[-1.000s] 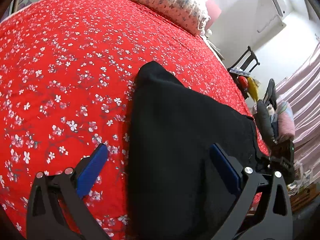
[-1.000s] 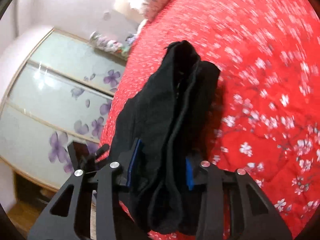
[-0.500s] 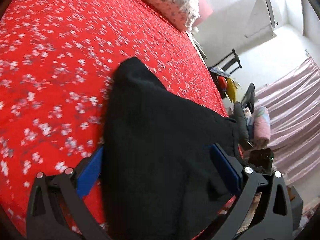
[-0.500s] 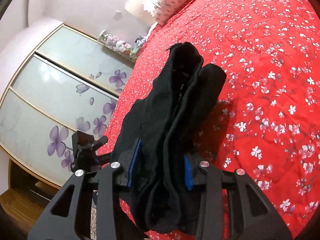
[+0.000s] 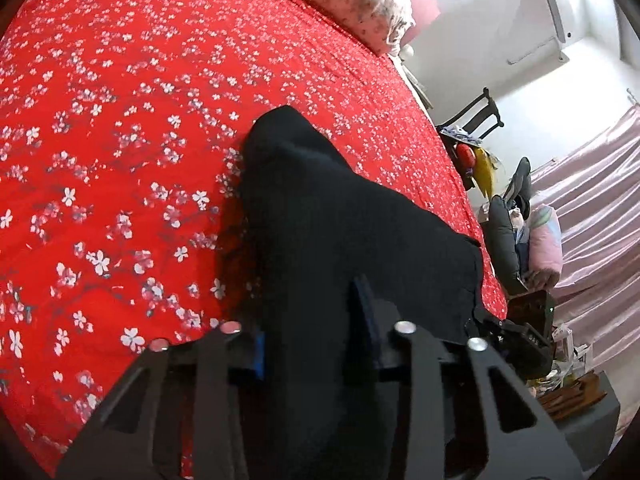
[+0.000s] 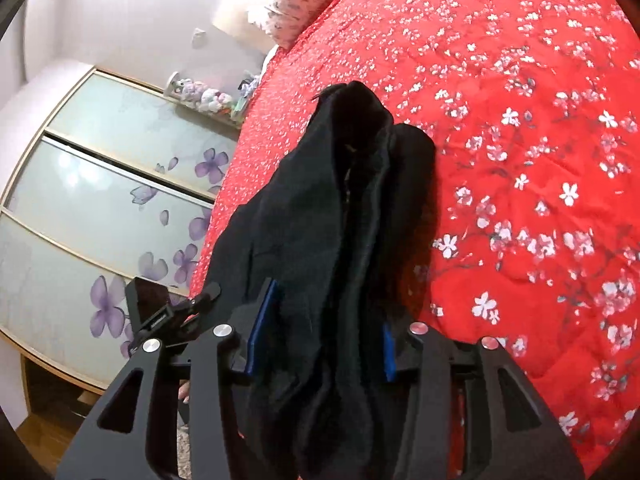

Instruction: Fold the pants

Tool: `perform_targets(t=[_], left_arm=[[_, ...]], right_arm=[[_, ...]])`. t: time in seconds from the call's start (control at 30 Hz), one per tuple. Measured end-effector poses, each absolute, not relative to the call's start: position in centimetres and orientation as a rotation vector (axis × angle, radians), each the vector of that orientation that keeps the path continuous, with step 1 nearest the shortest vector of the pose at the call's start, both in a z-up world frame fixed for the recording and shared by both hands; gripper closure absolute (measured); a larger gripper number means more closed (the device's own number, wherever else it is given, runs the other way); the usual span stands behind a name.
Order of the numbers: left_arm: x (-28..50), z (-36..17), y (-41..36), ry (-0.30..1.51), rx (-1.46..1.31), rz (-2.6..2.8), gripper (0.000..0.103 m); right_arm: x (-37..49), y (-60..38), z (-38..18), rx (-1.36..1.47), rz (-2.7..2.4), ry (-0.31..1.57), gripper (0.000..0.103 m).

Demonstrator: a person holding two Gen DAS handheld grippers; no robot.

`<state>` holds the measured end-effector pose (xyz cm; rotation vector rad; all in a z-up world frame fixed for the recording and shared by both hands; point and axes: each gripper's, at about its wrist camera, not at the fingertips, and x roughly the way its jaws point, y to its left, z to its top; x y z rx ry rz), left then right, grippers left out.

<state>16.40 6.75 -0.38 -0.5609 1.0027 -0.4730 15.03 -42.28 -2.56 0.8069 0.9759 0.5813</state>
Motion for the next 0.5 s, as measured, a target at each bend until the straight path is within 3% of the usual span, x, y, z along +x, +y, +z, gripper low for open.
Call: perform_targets(t=[0.1, 0.5], left_arm=[[15.8, 0.4, 6.6, 0.962, -0.55, -0.494, 0.084], [16.1, 4.1, 6.0, 0.764, -0.599, -0.535, 0.087]], right_arm=[[14.5, -42.1, -1.9, 0.797, 0.592, 0.937, 0.066], [16.3, -42.9, 0.2, 0.929, 0.685, 0.778, 0.069]])
